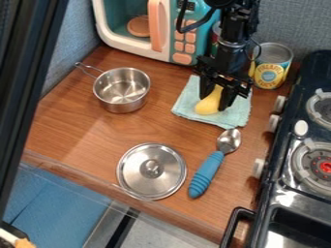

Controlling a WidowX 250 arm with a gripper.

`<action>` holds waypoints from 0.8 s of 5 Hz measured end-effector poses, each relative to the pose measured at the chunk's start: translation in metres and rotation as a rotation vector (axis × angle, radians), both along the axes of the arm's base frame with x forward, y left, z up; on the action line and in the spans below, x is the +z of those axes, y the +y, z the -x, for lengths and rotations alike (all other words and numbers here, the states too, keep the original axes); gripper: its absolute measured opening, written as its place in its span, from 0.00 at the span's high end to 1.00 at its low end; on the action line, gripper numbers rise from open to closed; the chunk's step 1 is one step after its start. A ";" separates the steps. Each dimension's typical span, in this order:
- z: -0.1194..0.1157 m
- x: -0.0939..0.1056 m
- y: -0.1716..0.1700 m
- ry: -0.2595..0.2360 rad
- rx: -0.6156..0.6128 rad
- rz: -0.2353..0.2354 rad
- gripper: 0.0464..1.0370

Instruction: Move the yellow banana in the left side the table

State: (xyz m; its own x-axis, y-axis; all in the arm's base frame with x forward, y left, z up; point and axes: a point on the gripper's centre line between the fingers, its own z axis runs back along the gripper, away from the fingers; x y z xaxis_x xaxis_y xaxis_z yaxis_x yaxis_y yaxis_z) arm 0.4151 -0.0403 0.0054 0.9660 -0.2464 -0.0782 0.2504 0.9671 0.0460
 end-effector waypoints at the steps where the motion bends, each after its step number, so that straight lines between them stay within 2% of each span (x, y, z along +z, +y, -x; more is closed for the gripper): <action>1: -0.003 0.003 0.001 -0.007 0.004 -0.005 0.51; 2: 0.002 0.002 0.007 0.008 -0.007 -0.040 0.51; 3: 0.019 0.033 0.031 -0.040 0.023 -0.024 0.51; 4: 0.053 0.037 0.069 -0.007 0.091 -0.017 0.51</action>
State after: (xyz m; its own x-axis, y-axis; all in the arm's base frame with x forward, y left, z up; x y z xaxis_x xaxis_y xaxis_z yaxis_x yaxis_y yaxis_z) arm 0.3620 0.0291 0.0425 0.9848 -0.1567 -0.0745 0.1616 0.9848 0.0644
